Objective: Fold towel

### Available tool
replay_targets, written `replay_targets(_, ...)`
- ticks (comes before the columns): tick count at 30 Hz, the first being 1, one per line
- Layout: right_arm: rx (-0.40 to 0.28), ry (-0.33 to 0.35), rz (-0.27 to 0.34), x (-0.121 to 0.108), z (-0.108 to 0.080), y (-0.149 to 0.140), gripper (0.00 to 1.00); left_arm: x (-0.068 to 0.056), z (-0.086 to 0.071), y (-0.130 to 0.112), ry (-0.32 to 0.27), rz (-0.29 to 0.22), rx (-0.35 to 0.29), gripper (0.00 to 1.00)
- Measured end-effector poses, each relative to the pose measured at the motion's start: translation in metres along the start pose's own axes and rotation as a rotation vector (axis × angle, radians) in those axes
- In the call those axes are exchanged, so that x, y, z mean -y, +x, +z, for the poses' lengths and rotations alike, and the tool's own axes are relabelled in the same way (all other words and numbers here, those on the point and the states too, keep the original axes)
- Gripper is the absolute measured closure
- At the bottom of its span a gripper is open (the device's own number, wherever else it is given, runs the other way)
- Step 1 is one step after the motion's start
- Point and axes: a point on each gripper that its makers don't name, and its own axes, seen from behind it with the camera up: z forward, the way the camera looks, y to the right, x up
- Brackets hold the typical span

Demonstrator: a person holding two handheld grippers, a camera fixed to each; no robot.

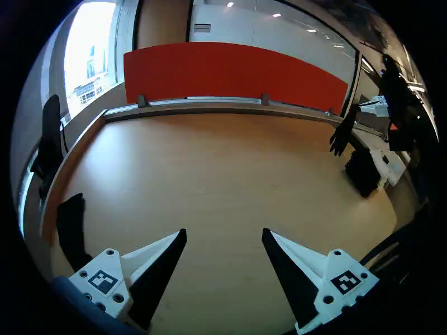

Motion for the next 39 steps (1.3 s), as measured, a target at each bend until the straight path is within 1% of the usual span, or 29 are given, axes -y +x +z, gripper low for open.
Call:
replay_targets(6, 0.024, -0.020, -0.002, -0.027, -0.006, -0.012, 0.95, -0.003, 0.001, -0.001, 0.002, 0.003, 0.005, 0.00)
replay_targets(12, 0.045, -0.044, 0.009, -0.053, -0.011, -0.024, 0.95, -0.006, 0.001, -0.001, 0.005, 0.005, 0.010, 0.00)
replay_targets(21, 0.077, -0.072, 0.028, -0.082, -0.017, -0.043, 0.95, -0.011, 0.004, 0.002, 0.006, 0.014, 0.012, 0.00)
replay_targets(29, 0.096, -0.085, 0.038, -0.093, -0.023, -0.057, 0.95, -0.016, 0.006, 0.004, 0.001, 0.022, 0.015, 0.00)
replay_targets(39, 0.107, -0.084, 0.048, -0.093, -0.034, -0.069, 0.95, -0.023, 0.009, 0.007, -0.013, 0.035, 0.016, 0.00)
